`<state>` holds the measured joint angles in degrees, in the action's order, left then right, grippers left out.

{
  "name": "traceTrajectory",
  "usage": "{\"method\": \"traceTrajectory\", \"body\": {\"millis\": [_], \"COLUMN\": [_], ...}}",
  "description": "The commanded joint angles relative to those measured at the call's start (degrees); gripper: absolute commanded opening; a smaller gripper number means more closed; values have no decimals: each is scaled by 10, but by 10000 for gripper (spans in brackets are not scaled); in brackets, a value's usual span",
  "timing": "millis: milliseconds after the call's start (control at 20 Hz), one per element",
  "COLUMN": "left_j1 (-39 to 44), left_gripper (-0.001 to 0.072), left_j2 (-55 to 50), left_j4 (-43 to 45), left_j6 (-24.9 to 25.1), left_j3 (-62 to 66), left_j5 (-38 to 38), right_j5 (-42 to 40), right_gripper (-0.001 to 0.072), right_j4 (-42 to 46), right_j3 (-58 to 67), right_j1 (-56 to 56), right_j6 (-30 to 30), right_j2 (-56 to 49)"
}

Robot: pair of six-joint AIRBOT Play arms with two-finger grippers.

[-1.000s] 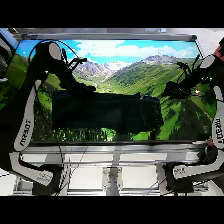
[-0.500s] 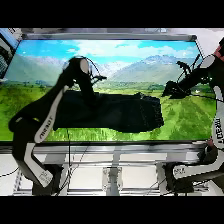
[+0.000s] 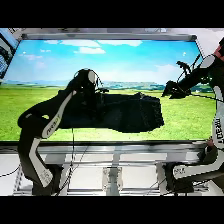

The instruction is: Fold the clothes and pants, and hang the long-sleeved shirts on hangers.

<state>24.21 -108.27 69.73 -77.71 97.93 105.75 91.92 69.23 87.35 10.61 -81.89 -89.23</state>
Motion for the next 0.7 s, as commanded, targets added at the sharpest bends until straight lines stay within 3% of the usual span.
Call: {"method": "traceTrajectory", "body": {"millis": [0,200,300,450,650], "left_j1": [-55,-192,-278,-384,-466], "left_gripper": [558,566,657,657,658], "left_j2": [50,119,125,122,122], "left_j4": [-33,-34,-34,-34,-34], "left_j6": [21,21,-10,-30,-35], "left_j3": [-3,-3,-3,-10,-66], "left_j5": [4,1,-5,-5,-48], "right_j5": [0,0,1,0,-3], "right_gripper": [509,509,509,510,509], "right_j4": [0,0,-1,-5,-4], "right_j3": [0,0,0,0,-2], "right_j1": [0,0,0,-4,-36], "right_j6": [1,1,1,1,0], "right_j2": [0,0,0,0,0]}}
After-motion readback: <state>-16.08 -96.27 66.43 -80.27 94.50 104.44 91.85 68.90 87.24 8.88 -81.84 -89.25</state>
